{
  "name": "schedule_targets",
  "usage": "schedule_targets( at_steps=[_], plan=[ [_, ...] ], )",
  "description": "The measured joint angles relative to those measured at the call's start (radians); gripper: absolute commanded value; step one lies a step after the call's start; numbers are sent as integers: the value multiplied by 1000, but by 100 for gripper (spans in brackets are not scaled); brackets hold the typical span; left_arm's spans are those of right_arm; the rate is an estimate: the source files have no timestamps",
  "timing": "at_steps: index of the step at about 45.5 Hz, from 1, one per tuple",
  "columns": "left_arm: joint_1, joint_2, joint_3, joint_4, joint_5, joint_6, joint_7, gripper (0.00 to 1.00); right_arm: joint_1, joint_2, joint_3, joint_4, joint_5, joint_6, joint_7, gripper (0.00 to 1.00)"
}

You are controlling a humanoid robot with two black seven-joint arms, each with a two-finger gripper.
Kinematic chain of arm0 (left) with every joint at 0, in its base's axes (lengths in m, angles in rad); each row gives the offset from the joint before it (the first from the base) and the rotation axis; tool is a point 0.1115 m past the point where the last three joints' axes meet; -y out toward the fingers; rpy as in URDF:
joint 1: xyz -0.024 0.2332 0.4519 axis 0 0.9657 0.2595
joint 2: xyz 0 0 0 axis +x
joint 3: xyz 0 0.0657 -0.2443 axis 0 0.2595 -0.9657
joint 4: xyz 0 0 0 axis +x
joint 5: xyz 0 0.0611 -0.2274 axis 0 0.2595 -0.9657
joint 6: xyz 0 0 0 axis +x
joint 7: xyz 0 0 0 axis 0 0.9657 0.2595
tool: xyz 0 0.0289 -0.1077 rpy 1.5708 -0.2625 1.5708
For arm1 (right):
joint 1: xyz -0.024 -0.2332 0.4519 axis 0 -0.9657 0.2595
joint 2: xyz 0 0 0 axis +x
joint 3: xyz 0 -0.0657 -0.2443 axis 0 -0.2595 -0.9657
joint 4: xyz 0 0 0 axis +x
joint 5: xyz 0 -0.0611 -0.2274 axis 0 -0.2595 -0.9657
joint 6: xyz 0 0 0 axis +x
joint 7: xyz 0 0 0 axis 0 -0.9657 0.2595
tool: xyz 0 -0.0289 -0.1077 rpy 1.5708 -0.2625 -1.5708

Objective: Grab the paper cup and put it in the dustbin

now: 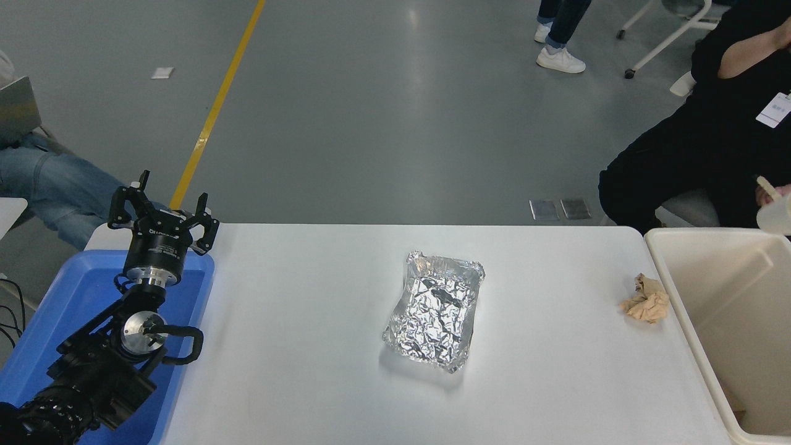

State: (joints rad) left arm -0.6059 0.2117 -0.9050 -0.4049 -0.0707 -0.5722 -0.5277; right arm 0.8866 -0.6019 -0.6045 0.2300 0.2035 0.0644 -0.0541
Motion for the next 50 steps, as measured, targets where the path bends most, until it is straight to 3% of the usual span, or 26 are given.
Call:
schedule_targets(
  at_steps=[1, 2, 3, 6, 7, 30, 42, 50],
  plan=[
    [0, 0, 0, 0, 0, 0, 0, 99, -12, 6, 9, -2, 1, -6, 0, 0],
    [0, 0, 0, 0, 0, 0, 0, 99, -25, 11, 17, -3, 2, -12, 0, 7],
    [0, 0, 0, 0, 0, 0, 0, 99, -38, 16, 26, -4, 2, -18, 0, 23],
    [0, 0, 0, 0, 0, 0, 0, 99, -74, 31, 51, -9, 4, -34, 0, 92],
    [0, 0, 0, 0, 0, 0, 0, 99, -84, 36, 57, -10, 5, -38, 0, 100],
    [0, 0, 0, 0, 0, 0, -1, 99, -93, 56, 82, 23, -2, -58, -1, 100],
    [0, 0, 0, 0, 0, 0, -1, 99, 241, 44, -152, 221, -9, -31, 2, 100],
    [0, 0, 0, 0, 0, 0, -1, 99, 509, 107, -306, 332, -15, 118, 1, 100]
  ],
)
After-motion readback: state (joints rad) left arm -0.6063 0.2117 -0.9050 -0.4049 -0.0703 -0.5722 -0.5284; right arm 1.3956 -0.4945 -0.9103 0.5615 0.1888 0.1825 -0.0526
